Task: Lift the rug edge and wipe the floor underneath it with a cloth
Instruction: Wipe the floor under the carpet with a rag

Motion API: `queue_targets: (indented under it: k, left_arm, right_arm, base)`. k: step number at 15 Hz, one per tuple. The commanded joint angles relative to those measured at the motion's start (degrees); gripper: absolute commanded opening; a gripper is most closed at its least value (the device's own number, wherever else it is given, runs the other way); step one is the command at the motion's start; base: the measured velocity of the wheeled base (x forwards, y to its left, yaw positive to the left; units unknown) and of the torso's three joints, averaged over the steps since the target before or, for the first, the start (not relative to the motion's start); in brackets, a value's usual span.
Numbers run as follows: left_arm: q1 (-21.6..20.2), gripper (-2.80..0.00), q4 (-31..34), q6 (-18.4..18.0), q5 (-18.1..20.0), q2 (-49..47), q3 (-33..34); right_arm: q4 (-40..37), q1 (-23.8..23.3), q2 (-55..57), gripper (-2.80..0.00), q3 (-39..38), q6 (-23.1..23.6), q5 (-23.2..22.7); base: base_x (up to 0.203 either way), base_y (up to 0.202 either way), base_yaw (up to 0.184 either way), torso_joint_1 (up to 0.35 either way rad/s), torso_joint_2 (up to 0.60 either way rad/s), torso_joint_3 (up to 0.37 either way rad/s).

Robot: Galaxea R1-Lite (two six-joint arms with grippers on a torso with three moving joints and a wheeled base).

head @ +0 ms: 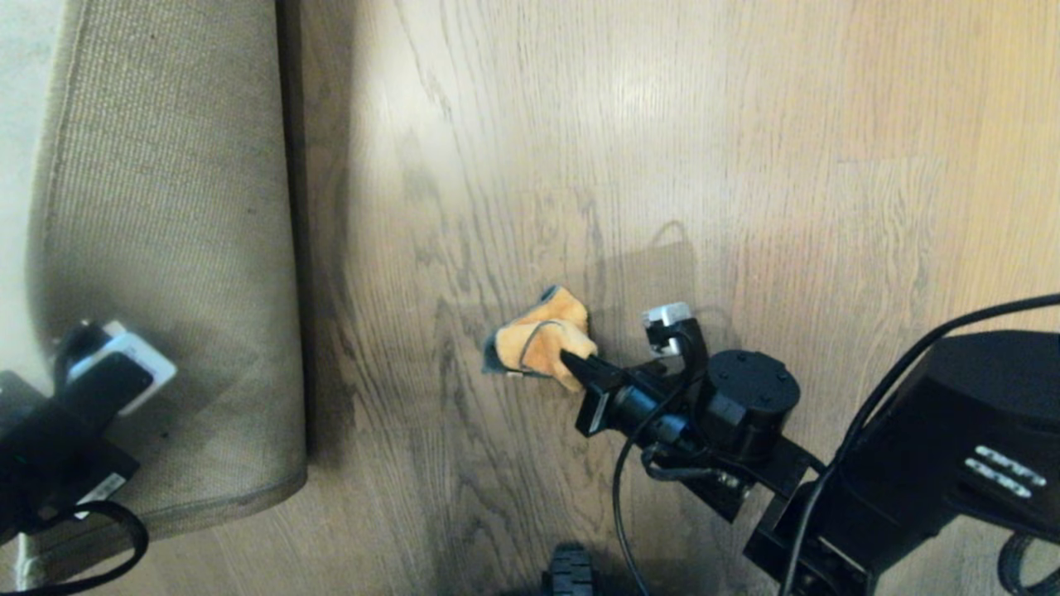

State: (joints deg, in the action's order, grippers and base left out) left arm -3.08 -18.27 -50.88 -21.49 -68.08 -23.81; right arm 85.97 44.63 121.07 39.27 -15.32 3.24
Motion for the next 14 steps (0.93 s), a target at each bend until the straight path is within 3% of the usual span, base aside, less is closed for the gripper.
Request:
queue_targets:
  k: [1,3,6,10,14]
  left_arm:
    - [0.01,-2.8,-0.1,-0.27,-0.13,-0.12,0.08]
    - [-0.07,-2.8,-0.1,-0.27,-0.13,-0.12,0.17]
    - [-0.08,-2.8,-0.1,-0.27,-0.22,-0.12,0.17]
    - [-0.08,-2.8,-0.1,-0.27,-0.22,-0.12,0.17]
    - [-0.08,-2.8,-0.1,-0.27,-0.22,-0.2,0.08]
  right_arm:
    - [0.51,5.89,0.59,-2.8,0.23,-0.24,1.08]
    - [0.9,10.52,3.06,-2.8,0.59,-0.4,2.26]
    - [2.0,12.86,6.1,-2.8,3.15,-0.41,2.66]
    - [2.01,12.3,6.16,-2.8,3.32,-0.49,5.51]
    - [1.92,7.47,2.45,-2.8,2.87,-0.18,6.95]
  base:
    - [0.0,0.0,0.0,0.0,0.0,0.0]
    - [0.0,0.0,0.0,0.0,0.0,0.0]
    - [0.0,0.0,0.0,0.0,0.0,0.0]
    - [0.0,0.0,0.0,0.0,0.0,0.0]
    - [0.0,0.0,0.0,0.0,0.0,0.0]
